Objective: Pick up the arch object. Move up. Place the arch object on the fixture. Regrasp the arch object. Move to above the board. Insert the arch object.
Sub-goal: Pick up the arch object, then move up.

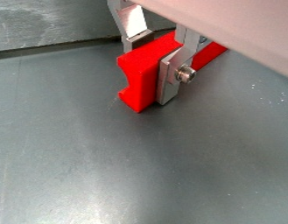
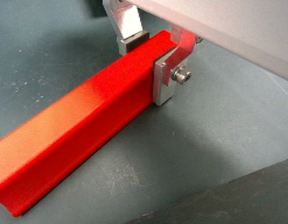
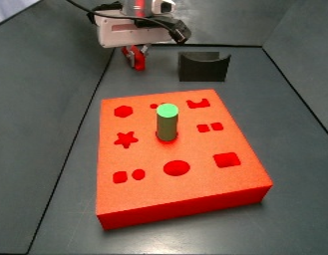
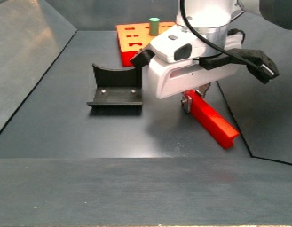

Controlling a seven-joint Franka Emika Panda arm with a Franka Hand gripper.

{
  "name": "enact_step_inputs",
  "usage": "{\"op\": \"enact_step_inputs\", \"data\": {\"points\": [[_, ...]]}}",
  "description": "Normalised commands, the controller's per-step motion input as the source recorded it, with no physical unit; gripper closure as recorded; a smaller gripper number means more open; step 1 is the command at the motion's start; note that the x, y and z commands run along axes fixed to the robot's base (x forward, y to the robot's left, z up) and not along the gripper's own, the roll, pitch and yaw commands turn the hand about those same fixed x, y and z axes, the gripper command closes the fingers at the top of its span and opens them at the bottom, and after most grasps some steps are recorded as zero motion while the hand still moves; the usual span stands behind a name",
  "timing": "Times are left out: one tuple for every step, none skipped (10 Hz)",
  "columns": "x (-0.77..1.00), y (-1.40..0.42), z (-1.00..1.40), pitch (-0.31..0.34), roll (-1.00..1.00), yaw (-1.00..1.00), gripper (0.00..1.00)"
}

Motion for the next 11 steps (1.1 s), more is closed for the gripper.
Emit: {"op": "enact_step_inputs", "data": {"points": [[0.00,0.00,0.00,0.000,0.00,0.00,1.00],[0.00,0.00,0.00,0.000,0.00,0.00,1.00],[0.00,0.00,0.00,0.000,0.00,0.00,1.00],[0.00,0.00,0.00,0.000,0.00,0.00,1.00],[0.00,0.00,0.00,0.000,0.00,0.00,1.00],[0.00,0.00,0.00,0.000,0.00,0.00,1.00],[0.00,0.00,0.00,0.000,0.00,0.00,1.00],[0.00,0.00,0.00,0.000,0.00,0.00,1.00],[0.00,0.00,0.00,0.000,0.00,0.00,1.00],[0.00,0.00,0.83,0.000,0.00,0.00,1.00],[0.02,-0.01,0.82,0.002,0.00,-0.04,1.00]]}}
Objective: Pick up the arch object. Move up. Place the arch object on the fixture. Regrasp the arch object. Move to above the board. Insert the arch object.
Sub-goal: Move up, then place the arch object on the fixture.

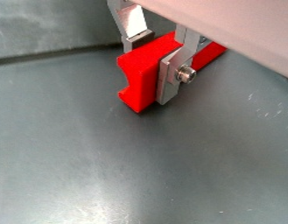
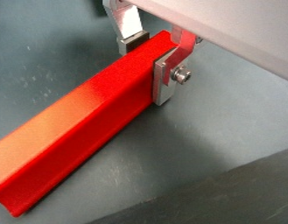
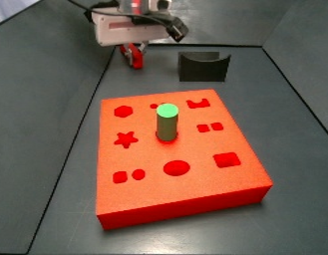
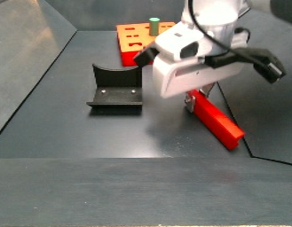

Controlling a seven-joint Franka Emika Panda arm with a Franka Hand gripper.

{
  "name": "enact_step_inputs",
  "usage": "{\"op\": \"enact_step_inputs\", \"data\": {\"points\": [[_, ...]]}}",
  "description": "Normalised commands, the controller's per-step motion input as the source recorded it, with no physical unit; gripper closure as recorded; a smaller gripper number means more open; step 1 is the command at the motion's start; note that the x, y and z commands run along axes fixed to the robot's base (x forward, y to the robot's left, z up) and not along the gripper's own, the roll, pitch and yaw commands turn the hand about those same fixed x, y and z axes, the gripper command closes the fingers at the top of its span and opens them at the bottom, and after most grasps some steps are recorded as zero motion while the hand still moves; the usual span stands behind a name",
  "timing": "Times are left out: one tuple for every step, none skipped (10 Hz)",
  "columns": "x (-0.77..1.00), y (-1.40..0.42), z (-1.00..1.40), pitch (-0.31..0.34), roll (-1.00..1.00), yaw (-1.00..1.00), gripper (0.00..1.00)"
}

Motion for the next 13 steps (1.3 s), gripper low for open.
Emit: {"op": "enact_step_inputs", "data": {"points": [[0.00,0.00,0.68,0.033,0.02,-0.04,1.00],[0.00,0.00,0.55,0.052,0.03,-0.04,1.00],[0.00,0.00,0.41,0.062,0.05,-0.04,1.00],[-0.01,0.00,0.27,0.064,0.07,-0.03,1.00],[-0.02,0.00,0.17,0.065,0.08,-0.03,1.00],[0.00,0.00,1.00,0.000,0.00,0.00,1.00],[0.00,0.00,1.00,0.001,0.00,0.00,1.00],[-0.01,0.00,1.00,0.024,0.01,0.00,1.00],[-0.02,0.00,1.00,0.027,0.02,-0.01,1.00],[-0.02,0.00,1.00,0.033,0.04,-0.02,1.00],[-0.03,0.01,1.00,0.041,0.06,-0.02,1.00],[-0.03,0.01,1.00,0.043,0.08,-0.02,1.00],[-0.03,0.00,1.00,0.048,0.09,-0.01,1.00]]}}
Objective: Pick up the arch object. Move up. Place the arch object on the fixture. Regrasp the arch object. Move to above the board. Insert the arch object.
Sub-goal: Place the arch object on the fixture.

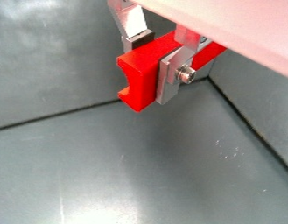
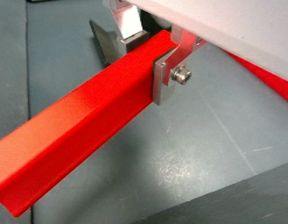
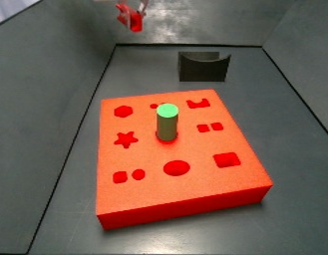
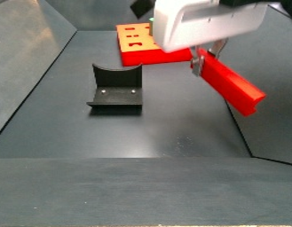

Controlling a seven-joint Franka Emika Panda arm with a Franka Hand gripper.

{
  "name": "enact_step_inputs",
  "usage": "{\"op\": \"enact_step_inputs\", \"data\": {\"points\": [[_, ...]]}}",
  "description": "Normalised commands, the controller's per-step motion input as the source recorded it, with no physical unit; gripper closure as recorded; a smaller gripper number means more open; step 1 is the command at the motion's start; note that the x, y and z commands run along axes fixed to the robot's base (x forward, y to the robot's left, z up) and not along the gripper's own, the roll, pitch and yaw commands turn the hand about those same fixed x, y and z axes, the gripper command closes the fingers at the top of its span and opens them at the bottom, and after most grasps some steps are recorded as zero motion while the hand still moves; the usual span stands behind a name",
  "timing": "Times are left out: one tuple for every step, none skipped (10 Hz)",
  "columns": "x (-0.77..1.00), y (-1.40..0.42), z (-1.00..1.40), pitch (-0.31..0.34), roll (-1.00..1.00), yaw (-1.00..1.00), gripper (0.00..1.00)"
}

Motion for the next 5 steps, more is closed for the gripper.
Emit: {"op": "enact_step_inputs", "data": {"points": [[-0.03,0.00,1.00,0.057,0.10,0.00,1.00],[-0.03,0.00,0.93,0.058,0.10,0.01,1.00],[-0.02,0.00,0.73,0.062,0.09,0.02,1.00],[-0.01,0.00,0.59,0.069,0.09,0.02,1.00],[0.00,0.00,0.39,0.081,0.10,0.03,1.00]]}}
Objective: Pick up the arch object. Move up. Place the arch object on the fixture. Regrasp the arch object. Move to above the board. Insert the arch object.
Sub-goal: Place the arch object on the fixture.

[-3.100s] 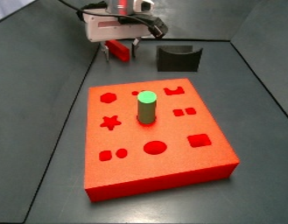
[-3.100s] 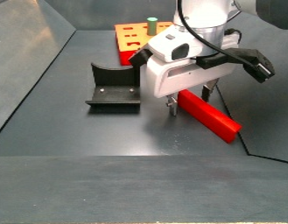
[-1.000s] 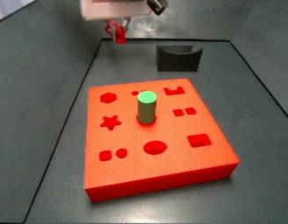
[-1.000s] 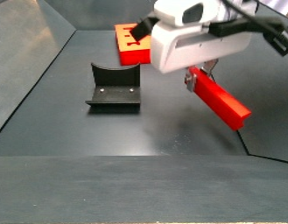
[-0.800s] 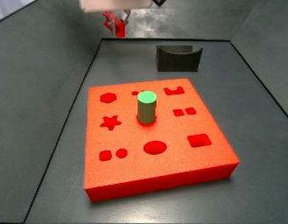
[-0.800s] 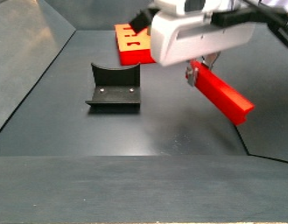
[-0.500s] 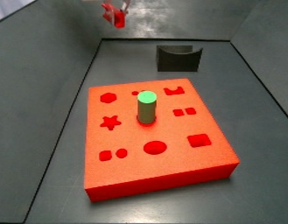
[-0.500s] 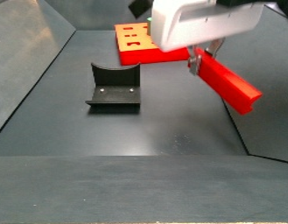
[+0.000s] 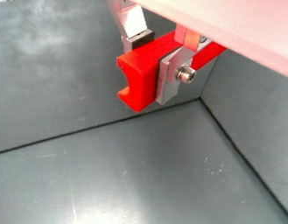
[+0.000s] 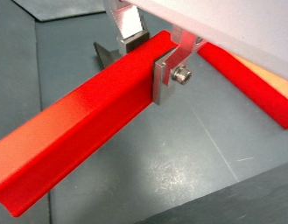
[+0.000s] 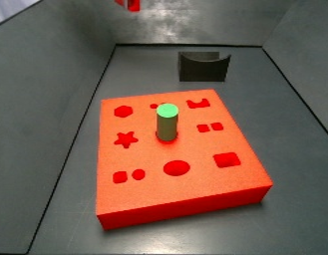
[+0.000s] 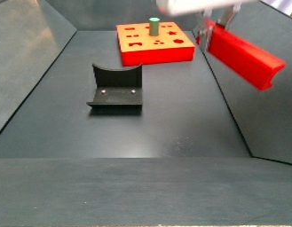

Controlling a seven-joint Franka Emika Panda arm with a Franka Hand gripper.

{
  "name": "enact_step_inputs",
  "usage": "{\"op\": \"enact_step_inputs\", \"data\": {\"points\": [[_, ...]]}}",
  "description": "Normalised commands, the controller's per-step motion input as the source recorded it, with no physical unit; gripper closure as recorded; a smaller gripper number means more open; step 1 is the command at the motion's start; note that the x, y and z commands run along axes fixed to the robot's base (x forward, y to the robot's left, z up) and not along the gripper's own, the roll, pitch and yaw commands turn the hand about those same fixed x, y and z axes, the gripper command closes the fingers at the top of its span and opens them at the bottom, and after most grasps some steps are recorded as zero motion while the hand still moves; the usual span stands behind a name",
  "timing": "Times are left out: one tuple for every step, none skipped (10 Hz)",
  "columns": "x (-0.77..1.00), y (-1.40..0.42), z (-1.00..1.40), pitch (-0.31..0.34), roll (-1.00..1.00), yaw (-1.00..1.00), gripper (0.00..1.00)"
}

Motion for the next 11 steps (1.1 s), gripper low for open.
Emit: {"op": "enact_step_inputs", "data": {"points": [[0.00,0.00,0.29,0.083,0.09,0.03,1.00],[1.00,-0.49,0.19,0.002,-0.20,-1.00,1.00],[1.00,-0.48,0.16,0.012,-0.21,-1.00,1.00],[1.00,-0.42,0.15,0.042,-0.28,-1.00,1.00],[1.00,-0.40,0.14,0.073,-0.35,-1.00,1.00],[1.00,-0.37,0.13,0.094,-0.35,-0.87,1.00],[1.00,-0.34,0.12,0.102,-0.30,-0.62,1.00],[1.00,-0.30,0.11,0.098,-0.24,-0.36,1.00],[1.00,-0.27,0.10,0.098,-0.20,-0.22,1.00],[1.00,-0.26,0.09,0.096,-0.18,-0.16,1.00],[1.00,-0.23,0.08,0.106,-0.17,-0.10,1.00]]}}
